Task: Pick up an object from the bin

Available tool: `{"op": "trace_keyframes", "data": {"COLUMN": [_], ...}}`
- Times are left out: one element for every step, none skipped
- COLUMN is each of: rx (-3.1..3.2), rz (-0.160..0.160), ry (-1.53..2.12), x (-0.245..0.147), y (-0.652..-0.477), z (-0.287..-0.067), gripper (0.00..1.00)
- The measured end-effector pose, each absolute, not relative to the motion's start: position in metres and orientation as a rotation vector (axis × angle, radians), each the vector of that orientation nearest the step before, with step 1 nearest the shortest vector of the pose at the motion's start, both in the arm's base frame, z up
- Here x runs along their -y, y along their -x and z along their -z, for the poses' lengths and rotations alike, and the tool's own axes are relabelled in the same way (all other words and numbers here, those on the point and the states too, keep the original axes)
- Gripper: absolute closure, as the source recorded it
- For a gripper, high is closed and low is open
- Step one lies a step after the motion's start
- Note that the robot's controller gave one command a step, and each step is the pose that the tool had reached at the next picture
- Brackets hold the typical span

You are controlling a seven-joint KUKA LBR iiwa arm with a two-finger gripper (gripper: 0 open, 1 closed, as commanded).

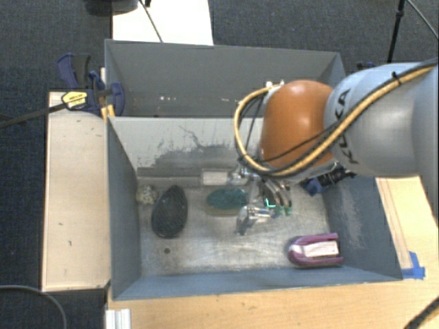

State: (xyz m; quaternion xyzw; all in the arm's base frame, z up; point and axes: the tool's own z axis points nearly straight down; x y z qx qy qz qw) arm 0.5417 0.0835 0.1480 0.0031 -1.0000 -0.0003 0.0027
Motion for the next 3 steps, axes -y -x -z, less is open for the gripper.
{"op": "trace_keyframes", "data": {"rx": [3.144,3.150,3.152], "rz": [0.003,0.004,0.001], "ry": [0.083,0.086,-0.056], "x": [-0.061,-0.062,-0.052], "y": [-0.554,-0.556,-0.553], "z": [-0.073,-0.078,-0.220], "gripper": [0.00,1.00,1.00]}}
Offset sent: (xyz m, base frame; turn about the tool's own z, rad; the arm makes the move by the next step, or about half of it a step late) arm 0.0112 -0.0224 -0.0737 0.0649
